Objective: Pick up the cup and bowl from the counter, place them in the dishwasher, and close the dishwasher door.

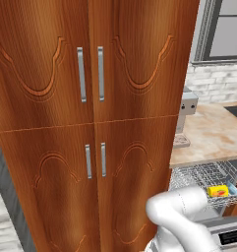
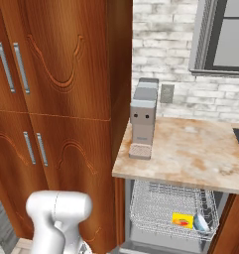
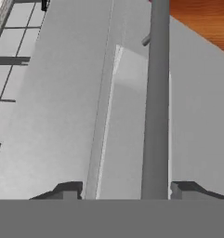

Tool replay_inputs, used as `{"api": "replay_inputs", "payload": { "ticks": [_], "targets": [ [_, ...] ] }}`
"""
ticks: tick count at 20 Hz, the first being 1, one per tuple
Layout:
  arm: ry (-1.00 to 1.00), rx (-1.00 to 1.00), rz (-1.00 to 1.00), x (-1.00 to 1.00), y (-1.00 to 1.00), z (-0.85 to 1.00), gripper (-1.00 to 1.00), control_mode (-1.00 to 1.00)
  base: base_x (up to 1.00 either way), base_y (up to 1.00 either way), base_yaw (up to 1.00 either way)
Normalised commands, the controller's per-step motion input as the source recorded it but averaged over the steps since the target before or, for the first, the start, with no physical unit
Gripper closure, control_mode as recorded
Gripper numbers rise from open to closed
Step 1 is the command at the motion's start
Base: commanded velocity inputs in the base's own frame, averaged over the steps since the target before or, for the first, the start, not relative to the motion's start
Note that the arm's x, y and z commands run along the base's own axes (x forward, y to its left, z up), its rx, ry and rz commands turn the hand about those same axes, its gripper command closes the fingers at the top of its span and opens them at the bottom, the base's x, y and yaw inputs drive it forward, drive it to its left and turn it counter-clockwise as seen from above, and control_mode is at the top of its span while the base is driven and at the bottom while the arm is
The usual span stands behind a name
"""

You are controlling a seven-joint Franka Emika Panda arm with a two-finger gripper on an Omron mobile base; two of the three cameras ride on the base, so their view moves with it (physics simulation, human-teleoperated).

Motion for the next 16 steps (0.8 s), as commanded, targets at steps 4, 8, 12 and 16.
{"api": "replay_inputs", "payload": {
  "ticks": [4, 8, 12, 16],
  "targets": [
    [-0.28, 0.00, 0.00, 0.91, 0.00, 0.34, -1.00, -1.00, 0.00, 0.00, 0.00],
    [-0.23, 0.00, 0.00, 0.88, 0.00, 0.14, -1.00, -1.00, 0.00, 0.00, 0.00],
    [-0.21, 0.00, 0.00, 0.89, 0.00, 0.03, -1.00, -1.00, 0.00, 0.00, 0.00],
    [-0.19, 0.00, 0.00, 0.94, 0.00, 0.00, -1.00, -1.00, 0.00, 0.00, 0.00]
  ]
}}
